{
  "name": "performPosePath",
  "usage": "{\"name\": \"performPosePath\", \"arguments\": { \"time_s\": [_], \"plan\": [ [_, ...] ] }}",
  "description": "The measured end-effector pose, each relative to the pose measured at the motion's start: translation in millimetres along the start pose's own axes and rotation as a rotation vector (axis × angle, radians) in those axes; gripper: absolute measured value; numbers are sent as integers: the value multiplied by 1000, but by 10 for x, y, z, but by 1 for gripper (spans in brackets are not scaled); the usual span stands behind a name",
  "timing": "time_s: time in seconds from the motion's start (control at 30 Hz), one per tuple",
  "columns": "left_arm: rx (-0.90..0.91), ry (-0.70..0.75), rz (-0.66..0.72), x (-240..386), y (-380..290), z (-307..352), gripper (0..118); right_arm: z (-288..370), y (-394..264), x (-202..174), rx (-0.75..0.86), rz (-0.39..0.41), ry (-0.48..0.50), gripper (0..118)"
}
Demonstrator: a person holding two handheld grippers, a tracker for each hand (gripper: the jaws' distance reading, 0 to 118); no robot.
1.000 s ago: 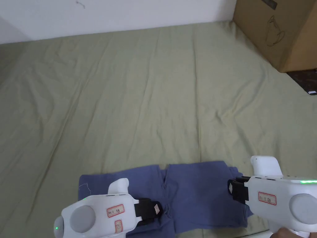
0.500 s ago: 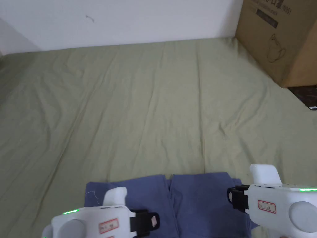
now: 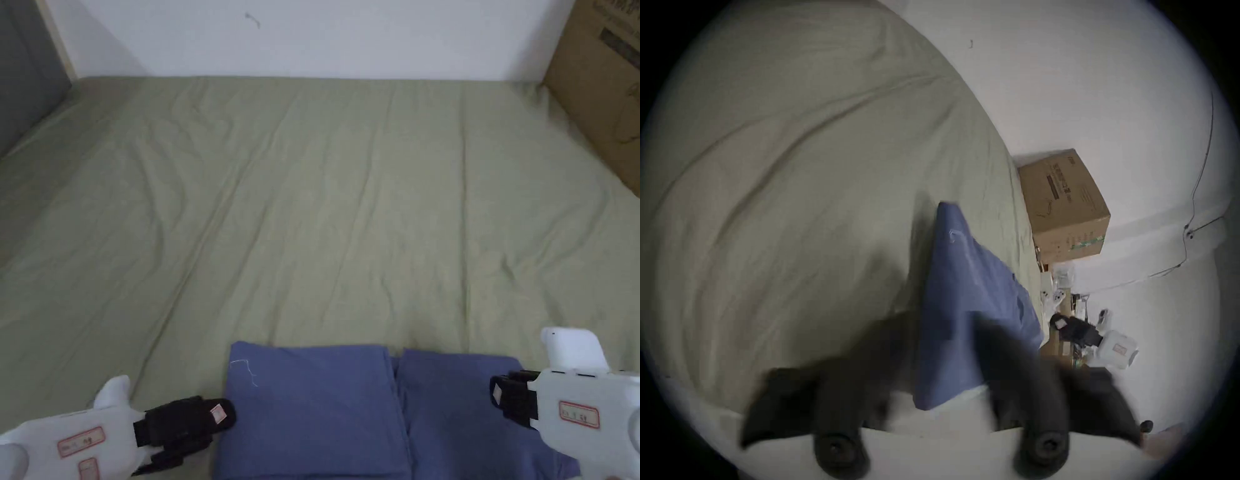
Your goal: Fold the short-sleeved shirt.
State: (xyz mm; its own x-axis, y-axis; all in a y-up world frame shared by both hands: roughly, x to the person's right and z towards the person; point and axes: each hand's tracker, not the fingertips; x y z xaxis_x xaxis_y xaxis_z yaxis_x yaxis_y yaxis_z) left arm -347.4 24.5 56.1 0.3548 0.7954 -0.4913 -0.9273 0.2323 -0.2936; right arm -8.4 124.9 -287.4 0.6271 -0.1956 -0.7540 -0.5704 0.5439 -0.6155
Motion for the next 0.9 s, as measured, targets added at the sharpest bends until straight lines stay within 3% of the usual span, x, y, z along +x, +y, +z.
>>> {"name": "performPosePath", "arguments": {
  "time_s": [0.03, 0.07, 0.23, 0.27, 0.3, 0.33, 0.37, 0.4, 0.47, 0.6, 0.73, 0.9],
  "plan": [
    [-28, -36, 19, -30, -10, -84, 91, 6, 13, -39, -4, 4, 0, 1],
    [-25, -120, 34, -38, -6, -126, 96, 0, 22, -72, -9, 8, 2, 1],
    [-11, -219, 147, -150, 110, -355, 94, -38, 61, -205, -23, 29, 2, 1],
    [-37, -266, 186, -178, 120, -423, 87, -56, 70, -235, -30, 34, 1, 1],
    [-58, -300, 218, -201, 127, -480, 59, -69, 80, -238, -33, 40, -1, 1],
    [-83, -252, 228, -209, 126, -533, 22, -81, 87, -261, -37, 46, -2, 1],
    [-95, -171, 182, -310, 173, -590, 10, -90, 94, -286, -41, 49, -2, 1],
    [-119, -98, 115, -322, 194, -623, 10, -99, 100, -310, -43, 52, 0, 1],
    [-116, -225, 189, -338, 249, -518, 9, -145, 133, -290, -51, 56, 3, 1],
    [-123, -95, 28, -231, 409, -296, 9, -195, 194, -305, -50, 60, 14, 1],
    [-77, -61, 20, -296, 577, 146, 10, -206, 214, -294, -44, 64, 25, 1],
    [0, 88, 15, -429, 729, 757, 10, -214, 165, -206, -42, 52, 32, 1]
  ]
}}
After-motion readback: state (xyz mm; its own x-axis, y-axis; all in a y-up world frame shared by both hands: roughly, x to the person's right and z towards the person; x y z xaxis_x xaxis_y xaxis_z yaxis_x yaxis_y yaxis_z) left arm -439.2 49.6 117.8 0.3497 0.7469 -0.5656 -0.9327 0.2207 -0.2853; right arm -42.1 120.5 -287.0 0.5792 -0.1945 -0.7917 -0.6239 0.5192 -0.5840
